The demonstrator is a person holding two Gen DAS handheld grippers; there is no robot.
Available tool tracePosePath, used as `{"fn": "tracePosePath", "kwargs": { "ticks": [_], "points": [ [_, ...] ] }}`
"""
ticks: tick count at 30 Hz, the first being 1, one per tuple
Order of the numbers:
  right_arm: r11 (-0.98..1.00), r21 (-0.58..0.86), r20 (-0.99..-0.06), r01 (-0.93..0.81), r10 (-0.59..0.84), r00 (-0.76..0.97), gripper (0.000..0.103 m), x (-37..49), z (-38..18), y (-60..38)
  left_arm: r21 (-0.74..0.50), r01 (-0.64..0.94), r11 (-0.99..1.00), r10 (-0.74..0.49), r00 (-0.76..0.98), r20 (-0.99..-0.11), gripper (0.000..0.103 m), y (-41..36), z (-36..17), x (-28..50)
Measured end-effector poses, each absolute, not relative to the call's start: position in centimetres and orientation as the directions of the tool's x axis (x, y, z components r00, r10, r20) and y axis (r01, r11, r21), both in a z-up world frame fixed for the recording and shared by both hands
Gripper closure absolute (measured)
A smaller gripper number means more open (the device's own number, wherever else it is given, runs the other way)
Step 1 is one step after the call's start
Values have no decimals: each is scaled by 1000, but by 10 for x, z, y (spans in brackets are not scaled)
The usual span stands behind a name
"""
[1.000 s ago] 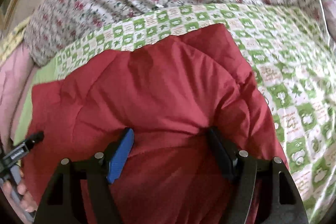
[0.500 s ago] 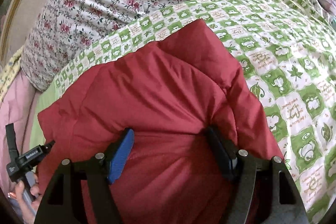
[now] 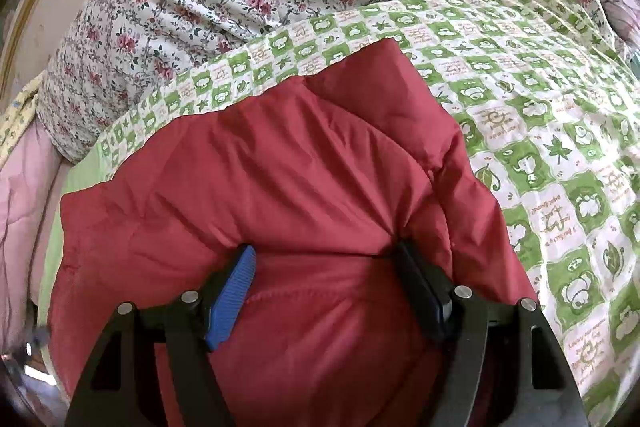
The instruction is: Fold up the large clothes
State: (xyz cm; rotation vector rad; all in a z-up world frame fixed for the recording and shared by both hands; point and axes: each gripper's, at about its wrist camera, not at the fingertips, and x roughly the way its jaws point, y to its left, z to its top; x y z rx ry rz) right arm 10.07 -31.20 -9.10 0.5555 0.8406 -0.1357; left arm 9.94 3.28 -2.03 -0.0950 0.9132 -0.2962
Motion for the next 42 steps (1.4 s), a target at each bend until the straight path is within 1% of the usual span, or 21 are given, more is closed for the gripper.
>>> {"fn": "tracePosePath", "kwargs": {
  "ticks": [4,7,11,15,18,23,33,42],
  "points": [
    [857,406,-723,318,88,686,29,87,-77,-307,-120,221,968,-226,547,-806,30,17,-45,101],
    [876,382,-700,296,65,711,28,62,-56,-295,-108,222,969,-216,547,-809,30,16,-51,102],
    [923,331,-683,196,91,725,28,28,-33,-265,-109,225,968,-219,550,-806,30,16,-52,102],
    [969,222,-723,107,90,685,28,12,-36,-230,-97,227,969,-211,559,-802,29,15,-55,96],
    [986,131,-763,105,33,645,27,11,-57,-215,-90,231,969,-208,562,-801,29,15,-57,96],
    [975,172,-777,141,46,627,19,18,-72,-224,-52,233,971,-182,582,-792,27,11,-62,92],
    [975,170,-779,147,41,626,18,13,-73,-222,-45,222,974,-167,572,-803,27,12,-61,92],
    [972,179,-783,152,47,620,18,11,-74,-221,-2,210,978,-126,580,-805,27,10,-52,80]
  ]
}}
